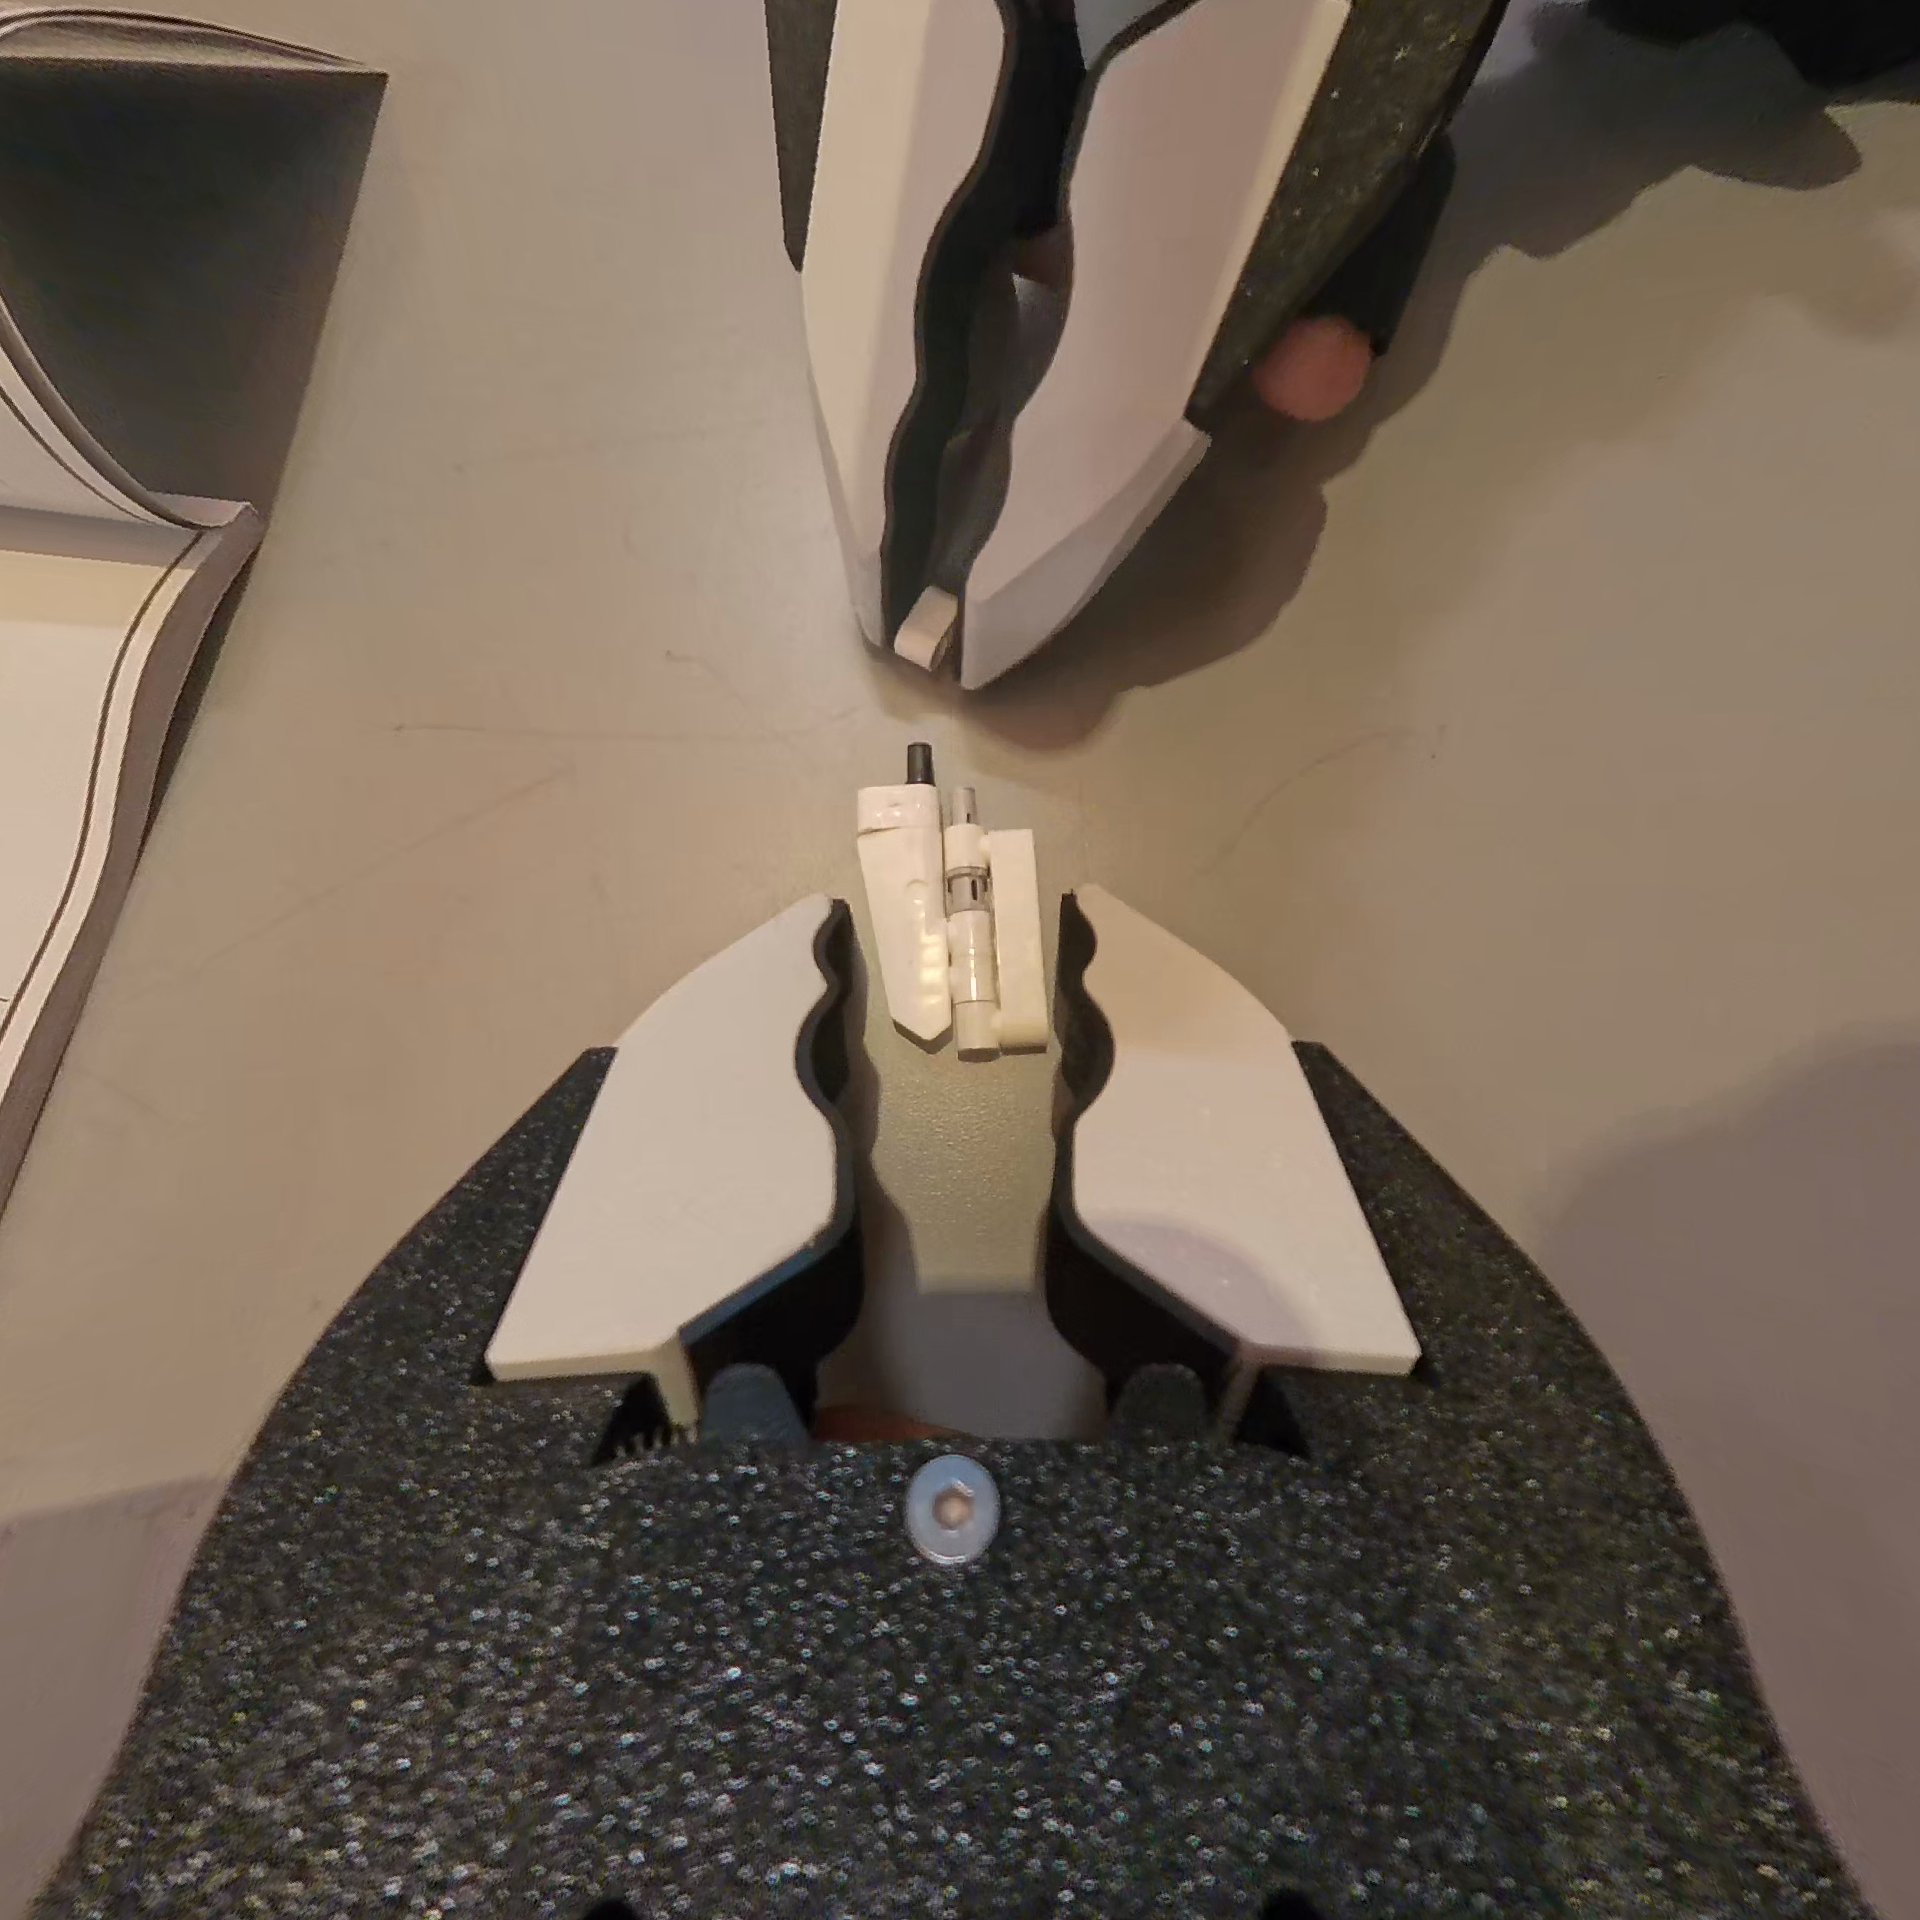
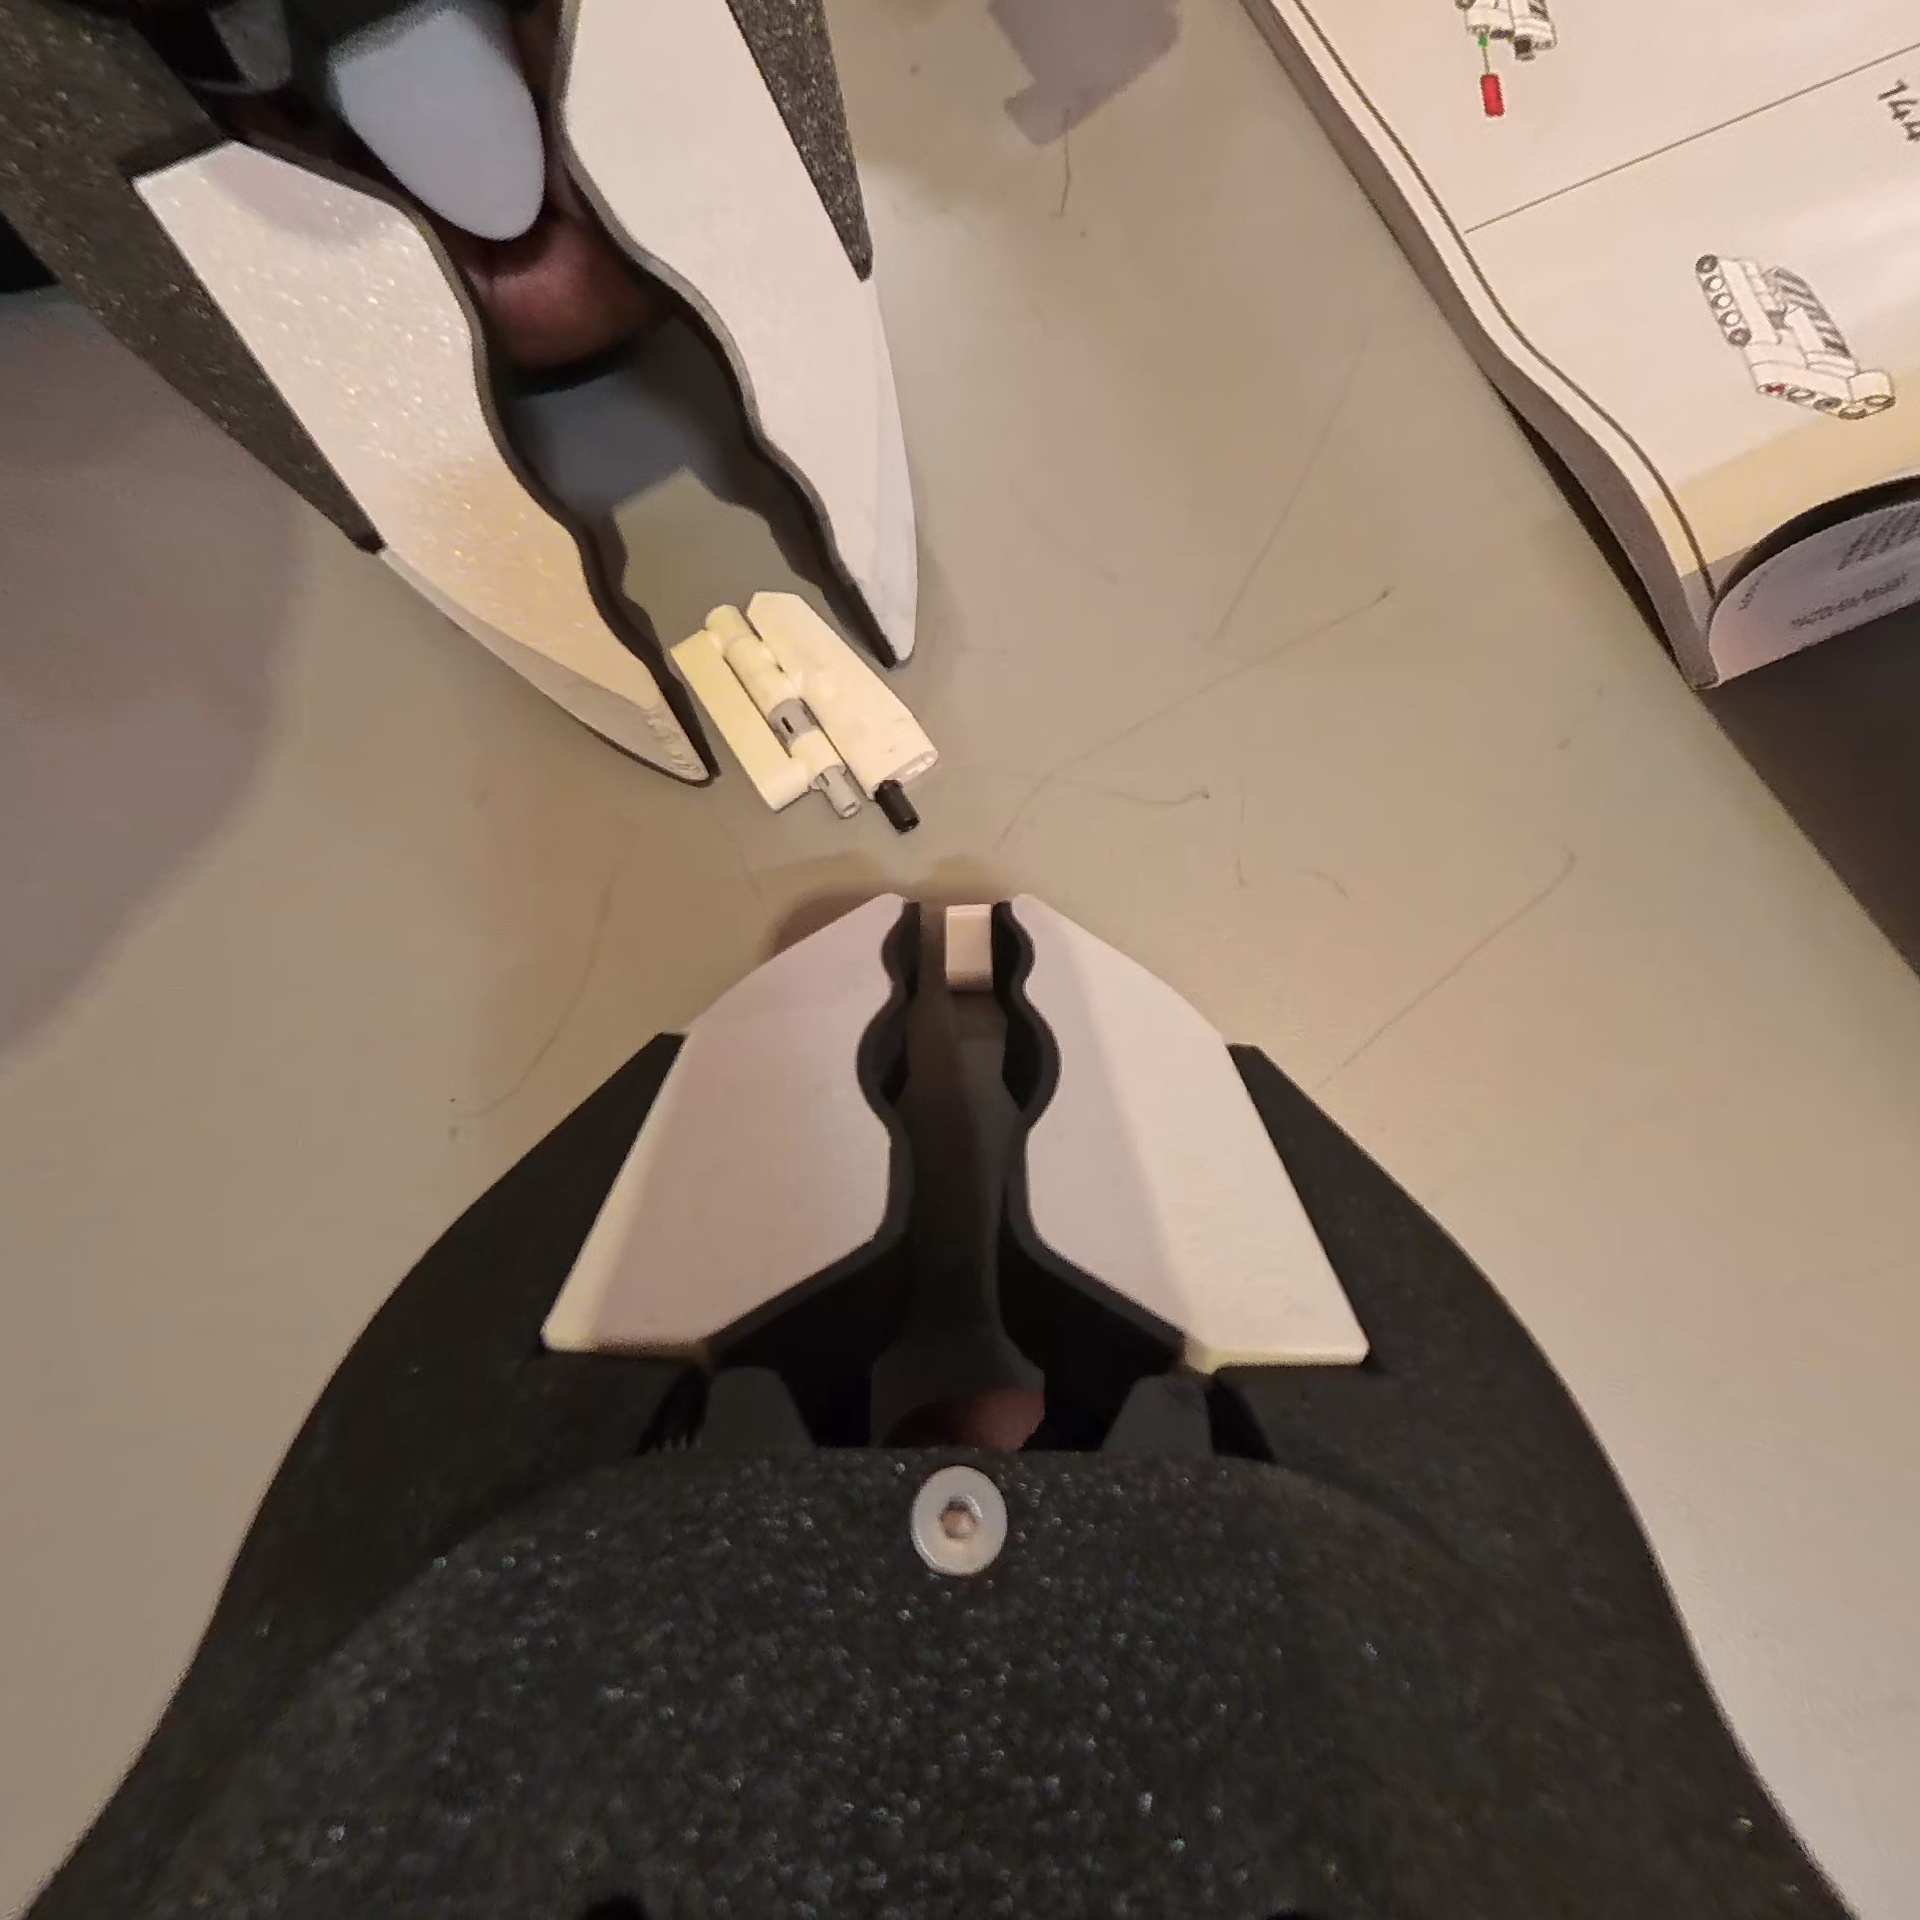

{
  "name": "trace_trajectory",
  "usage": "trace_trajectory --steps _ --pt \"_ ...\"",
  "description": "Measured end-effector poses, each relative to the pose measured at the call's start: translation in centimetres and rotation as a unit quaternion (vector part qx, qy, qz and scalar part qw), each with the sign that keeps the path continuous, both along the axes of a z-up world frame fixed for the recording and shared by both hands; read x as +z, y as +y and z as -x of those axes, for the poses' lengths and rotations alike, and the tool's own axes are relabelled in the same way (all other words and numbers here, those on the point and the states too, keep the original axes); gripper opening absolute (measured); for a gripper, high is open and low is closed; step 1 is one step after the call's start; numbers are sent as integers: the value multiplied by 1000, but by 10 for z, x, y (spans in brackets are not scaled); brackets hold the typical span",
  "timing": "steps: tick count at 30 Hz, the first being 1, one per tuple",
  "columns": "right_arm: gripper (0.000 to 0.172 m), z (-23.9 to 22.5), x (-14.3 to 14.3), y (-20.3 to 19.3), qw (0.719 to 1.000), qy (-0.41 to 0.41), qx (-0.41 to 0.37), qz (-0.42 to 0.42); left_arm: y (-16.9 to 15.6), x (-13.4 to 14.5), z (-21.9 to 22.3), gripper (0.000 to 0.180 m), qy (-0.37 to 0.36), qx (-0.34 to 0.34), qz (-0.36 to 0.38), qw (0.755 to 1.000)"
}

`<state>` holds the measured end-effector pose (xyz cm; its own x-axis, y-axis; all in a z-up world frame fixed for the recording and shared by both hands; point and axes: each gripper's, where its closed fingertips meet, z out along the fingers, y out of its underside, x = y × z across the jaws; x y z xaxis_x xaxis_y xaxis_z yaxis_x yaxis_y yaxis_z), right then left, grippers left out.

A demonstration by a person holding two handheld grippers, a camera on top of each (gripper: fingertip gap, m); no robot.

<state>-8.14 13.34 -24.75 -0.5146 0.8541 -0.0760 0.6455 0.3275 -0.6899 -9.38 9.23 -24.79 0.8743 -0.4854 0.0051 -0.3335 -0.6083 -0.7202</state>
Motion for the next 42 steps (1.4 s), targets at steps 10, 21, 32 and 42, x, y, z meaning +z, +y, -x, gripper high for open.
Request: trace_trajectory --steps 10,21,32,42 --pt "22 -8 0 9 1000 -1 17 -22 0 0 0 38 1 0 -1 1000" --pt "22 -11 -1 7 998 15 44 -46 0 0 0 39 1 1 -1 1000" --pt "12 -7 -1 -1 999 10 21 -41 2 2 1 31 11 12 -11 1000" --pt "8 -6 1 -6 1000 -11 -26 7 4 1 -1 30 17 33 -10 999"
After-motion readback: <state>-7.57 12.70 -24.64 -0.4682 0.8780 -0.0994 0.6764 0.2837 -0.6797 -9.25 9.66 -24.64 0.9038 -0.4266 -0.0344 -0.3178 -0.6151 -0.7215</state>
